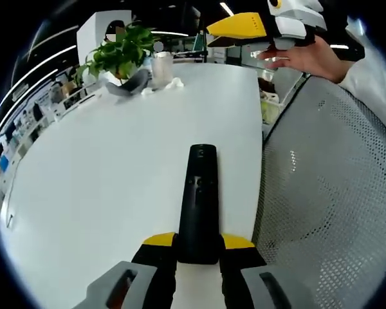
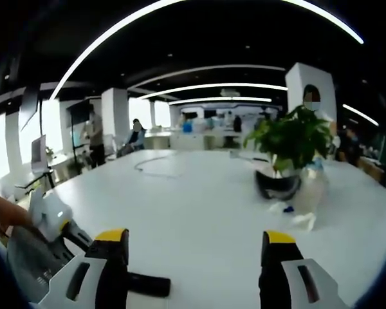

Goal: Press the specified remote control buttons in sequence, fully releasing each button before pressing the next.

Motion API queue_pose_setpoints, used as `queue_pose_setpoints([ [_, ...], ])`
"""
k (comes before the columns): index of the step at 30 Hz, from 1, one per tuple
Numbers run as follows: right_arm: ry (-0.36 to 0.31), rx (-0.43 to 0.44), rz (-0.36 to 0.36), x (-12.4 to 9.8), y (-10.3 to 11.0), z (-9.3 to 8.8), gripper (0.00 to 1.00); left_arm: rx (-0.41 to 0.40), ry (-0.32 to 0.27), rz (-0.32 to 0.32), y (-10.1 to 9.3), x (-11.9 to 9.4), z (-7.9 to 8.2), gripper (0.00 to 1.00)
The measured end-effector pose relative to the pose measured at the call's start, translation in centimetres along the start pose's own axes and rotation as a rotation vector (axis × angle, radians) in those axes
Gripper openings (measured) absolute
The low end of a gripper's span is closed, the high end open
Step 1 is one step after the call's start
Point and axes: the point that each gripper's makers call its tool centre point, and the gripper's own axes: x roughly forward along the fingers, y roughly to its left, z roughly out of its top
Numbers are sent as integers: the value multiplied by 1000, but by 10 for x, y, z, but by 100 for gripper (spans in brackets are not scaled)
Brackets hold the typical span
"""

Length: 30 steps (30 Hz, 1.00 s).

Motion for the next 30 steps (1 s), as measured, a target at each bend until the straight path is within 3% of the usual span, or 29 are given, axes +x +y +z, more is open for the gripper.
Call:
queue_pose_setpoints([
  [30,-4,14,-6,0,-2,1,81,26,70,-23,19,0,0,24],
])
